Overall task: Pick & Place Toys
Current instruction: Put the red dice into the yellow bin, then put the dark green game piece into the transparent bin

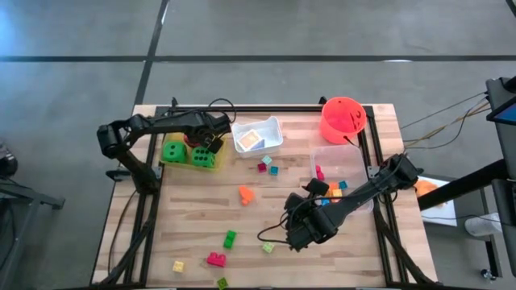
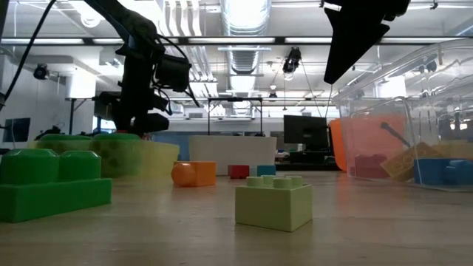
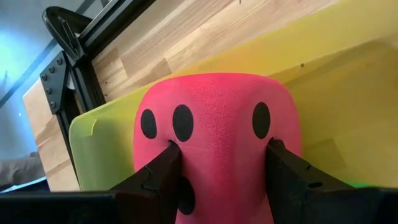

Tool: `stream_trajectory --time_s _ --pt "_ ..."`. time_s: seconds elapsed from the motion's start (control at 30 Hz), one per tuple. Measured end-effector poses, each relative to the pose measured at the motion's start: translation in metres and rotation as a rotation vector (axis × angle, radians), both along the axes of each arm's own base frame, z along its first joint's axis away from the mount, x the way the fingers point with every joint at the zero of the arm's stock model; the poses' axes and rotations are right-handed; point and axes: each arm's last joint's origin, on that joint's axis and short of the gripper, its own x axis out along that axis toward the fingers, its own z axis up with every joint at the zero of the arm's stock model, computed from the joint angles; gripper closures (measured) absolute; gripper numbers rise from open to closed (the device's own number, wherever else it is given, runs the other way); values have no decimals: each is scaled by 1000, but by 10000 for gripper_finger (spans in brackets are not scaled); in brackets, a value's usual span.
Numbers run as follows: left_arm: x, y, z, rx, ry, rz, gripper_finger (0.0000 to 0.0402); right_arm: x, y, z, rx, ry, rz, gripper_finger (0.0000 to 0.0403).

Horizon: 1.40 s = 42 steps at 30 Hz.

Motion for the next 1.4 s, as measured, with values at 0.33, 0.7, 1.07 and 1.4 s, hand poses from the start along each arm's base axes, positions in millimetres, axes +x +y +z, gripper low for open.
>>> stream_trajectory --time_s 0.33,0.7,1.07,1.4 --pt "1 0 -1 -11 -10 -2 86 0 0 0 -1 1 1 39" --pt "-1 0 2 -17 -13 -17 61 0 0 0 -1 2 1 39" --pt "-13 -9 32 -33 -133 -44 90 0 0 0 -3 8 10 39" --pt "-27 -20 62 -20 -250 -74 90 1 0 0 -1 6 13 39"
